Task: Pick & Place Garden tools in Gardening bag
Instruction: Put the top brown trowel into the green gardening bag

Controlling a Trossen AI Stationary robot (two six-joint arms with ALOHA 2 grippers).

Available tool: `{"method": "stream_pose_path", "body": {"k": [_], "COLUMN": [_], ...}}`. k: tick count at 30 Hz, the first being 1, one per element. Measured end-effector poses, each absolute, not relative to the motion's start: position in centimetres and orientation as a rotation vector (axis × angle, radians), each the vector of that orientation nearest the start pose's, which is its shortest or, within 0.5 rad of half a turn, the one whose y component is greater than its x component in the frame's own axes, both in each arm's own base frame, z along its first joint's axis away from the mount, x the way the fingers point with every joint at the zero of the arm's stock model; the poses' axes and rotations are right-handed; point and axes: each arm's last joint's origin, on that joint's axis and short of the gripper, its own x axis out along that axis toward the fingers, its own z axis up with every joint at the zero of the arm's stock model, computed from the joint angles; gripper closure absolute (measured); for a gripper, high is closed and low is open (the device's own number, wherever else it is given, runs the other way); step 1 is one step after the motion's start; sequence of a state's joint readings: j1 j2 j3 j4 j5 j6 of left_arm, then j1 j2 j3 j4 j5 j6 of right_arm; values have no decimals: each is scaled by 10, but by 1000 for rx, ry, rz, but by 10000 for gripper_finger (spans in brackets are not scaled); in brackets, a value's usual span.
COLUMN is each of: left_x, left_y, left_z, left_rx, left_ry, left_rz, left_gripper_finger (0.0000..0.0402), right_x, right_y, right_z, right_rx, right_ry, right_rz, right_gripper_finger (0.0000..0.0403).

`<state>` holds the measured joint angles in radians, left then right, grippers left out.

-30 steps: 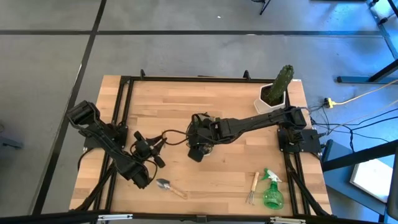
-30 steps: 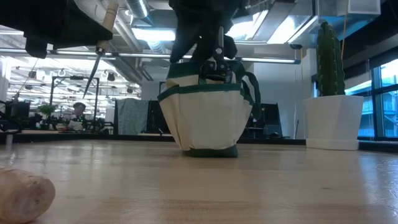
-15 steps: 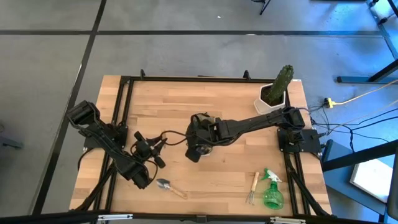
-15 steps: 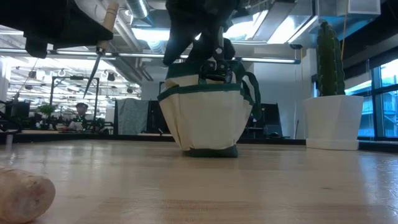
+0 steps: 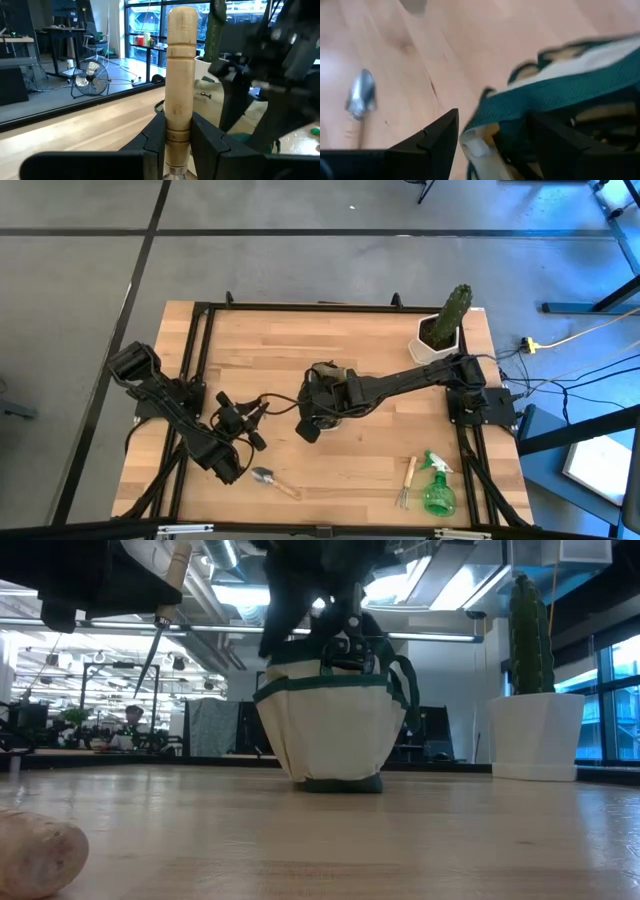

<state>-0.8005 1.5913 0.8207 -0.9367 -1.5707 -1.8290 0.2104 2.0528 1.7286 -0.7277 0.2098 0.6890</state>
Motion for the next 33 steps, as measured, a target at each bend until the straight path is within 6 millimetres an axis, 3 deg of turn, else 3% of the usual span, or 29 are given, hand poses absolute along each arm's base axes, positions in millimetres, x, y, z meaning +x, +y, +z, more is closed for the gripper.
{"method": "stream_pose_path", "body": {"k": [6,15,23,33], "left_x": [183,183,183,184], "left_y": [-148,-149,-149,-149], "left_z": [173,173,173,173], "left_rx": [-115,-112,-111,-126], "left_ry": [-46,-45,-45,-51], "left_rz": [767,766,766,768], "left_gripper_finger": [345,345,345,345], "right_x": [438,437,436,431], "right_y": [87,87,86,84], "right_z": [218,225,225,233], "right_rx": [412,392,382,354], "right_ry": [1002,972,978,1000], "right_rz": [-352,-358,-373,-409], "right_gripper_finger": [171,190,228,307]}}
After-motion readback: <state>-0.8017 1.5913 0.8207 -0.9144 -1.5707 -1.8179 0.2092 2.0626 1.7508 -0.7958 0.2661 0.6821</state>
